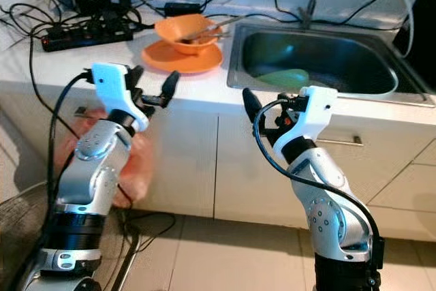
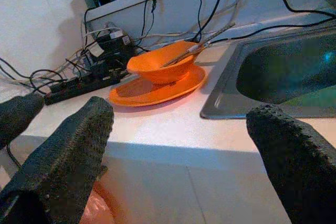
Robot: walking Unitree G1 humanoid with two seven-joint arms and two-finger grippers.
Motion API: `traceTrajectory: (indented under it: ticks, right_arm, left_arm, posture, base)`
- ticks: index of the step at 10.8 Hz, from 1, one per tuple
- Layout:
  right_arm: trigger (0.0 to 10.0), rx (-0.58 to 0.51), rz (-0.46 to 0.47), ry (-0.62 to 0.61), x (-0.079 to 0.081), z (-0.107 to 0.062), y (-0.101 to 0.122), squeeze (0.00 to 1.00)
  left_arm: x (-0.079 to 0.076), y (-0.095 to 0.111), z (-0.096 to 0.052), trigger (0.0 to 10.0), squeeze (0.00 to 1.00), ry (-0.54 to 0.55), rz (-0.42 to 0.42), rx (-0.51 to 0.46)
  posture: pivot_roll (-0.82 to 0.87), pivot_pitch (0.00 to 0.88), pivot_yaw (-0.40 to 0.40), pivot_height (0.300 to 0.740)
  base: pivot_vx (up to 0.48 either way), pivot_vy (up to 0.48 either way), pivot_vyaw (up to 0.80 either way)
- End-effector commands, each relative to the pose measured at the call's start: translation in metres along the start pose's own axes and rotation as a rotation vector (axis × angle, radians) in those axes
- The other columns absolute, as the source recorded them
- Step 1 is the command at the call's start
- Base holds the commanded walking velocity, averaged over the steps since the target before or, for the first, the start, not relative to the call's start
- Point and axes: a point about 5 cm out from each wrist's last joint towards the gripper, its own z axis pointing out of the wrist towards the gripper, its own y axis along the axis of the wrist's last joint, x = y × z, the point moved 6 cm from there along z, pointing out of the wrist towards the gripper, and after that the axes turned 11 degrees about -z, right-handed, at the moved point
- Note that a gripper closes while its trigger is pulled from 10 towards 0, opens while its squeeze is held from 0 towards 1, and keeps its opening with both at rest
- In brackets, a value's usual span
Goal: Kitchen organization
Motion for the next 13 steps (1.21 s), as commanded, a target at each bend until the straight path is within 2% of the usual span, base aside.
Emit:
traceTrajectory:
  ticks: [1, 13]
  right_arm:
    - [10.0, -0.038, -0.017, -0.022, -0.0049, 0.0003, 0.0099, 0.00]
    - [10.0, -0.071, -0.039, 0.010, 0.0037, 0.0047, 0.0131, 0.00]
  left_arm:
    - [-0.0071, 0.0083, 0.0011, 10.0, 0.00, -0.030, 0.002, -0.028]
    - [-0.0101, 0.0153, 0.0017, 10.0, 0.00, -0.040, -0.001, -0.047]
  posture:
    - [-0.02, 0.000, -0.013, 0.740]
    - [0.00, 0.000, -0.011, 0.740]
  base:
    - [0.386, 0.000, 0.00]
    - [0.471, 0.000, 0.00]
